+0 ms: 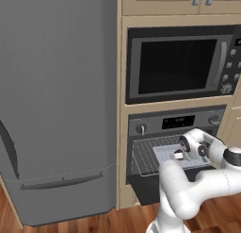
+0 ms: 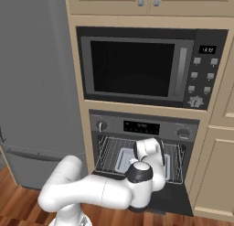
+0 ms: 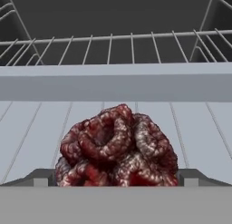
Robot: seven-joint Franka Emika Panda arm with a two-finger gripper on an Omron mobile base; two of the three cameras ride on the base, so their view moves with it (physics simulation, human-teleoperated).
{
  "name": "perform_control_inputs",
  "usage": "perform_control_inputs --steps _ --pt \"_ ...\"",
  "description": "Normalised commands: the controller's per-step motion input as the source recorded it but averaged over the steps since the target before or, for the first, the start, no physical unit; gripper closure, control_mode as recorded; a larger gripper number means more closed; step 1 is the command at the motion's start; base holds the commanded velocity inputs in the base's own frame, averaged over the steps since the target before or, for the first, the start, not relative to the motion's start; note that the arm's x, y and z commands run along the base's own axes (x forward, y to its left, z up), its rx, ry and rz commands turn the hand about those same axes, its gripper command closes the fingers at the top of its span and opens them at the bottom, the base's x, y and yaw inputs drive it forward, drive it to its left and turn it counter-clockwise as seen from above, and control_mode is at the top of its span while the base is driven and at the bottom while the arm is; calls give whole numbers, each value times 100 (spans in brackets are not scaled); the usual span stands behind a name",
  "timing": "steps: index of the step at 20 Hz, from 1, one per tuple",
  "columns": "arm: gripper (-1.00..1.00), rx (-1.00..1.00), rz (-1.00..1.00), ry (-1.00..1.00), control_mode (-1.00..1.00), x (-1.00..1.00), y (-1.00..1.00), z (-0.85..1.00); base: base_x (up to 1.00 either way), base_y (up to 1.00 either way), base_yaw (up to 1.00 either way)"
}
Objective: Take the baked cake out of the oven and place it on the plate for cooling. Then close the oven door.
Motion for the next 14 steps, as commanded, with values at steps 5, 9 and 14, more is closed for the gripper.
perform_control_inputs --steps 5,9,14 --pt "-100 0 0 0 -100 0 0 -24 0 0 0" --pt "100 0 0 0 -100 0 0 -16 0 0 0" --pt "100 0 0 0 -100 0 0 0 0 0 0"
